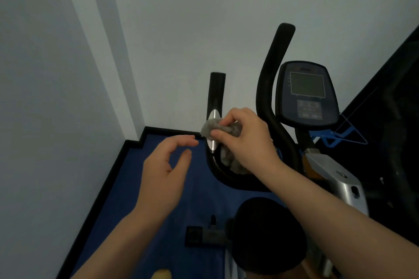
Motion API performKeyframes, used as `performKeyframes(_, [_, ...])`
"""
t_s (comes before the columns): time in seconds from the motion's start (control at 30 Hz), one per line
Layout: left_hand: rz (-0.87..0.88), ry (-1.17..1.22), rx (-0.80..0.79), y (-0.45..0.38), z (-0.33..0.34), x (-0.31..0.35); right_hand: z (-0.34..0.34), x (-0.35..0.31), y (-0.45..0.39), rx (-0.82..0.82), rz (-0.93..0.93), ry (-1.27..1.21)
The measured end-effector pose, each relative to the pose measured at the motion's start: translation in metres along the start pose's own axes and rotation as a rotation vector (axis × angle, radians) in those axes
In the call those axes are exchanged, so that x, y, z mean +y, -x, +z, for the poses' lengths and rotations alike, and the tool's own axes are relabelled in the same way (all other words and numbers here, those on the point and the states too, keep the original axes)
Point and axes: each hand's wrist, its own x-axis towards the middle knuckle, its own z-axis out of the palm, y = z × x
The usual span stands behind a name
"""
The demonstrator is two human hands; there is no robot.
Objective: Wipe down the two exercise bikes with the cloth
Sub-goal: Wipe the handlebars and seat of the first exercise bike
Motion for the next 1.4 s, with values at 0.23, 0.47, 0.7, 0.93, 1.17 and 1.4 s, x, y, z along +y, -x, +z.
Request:
performKeyframes(0.23, [-0.074,0.021,-0.021,-0.037,0.011,0.008,0.014,-0.005,-0.041,0.199,0.15,-0.277])
performKeyframes(0.47, [-0.185,0.136,-0.15,-0.053,0.027,0.012,0.013,0.001,-0.053,0.23,0.164,-0.518])
performKeyframes(0.7, [-0.183,0.119,-0.161,-0.05,0.027,0.008,0.018,0.009,-0.029,0.125,0.176,-0.468])
performKeyframes(0.93, [-0.171,0.105,-0.104,-0.05,0.018,0.006,0.024,-0.022,-0.046,0.315,0.074,-0.087])
performKeyframes(1.17, [-0.194,0.109,-0.092,-0.047,0.014,0.002,0.014,-0.024,-0.057,0.3,-0.105,0.025])
performKeyframes(1.4, [-0.139,0.089,-0.187,-0.04,0.016,0.008,0.021,-0.006,-0.051,0.25,-0.129,-0.06])
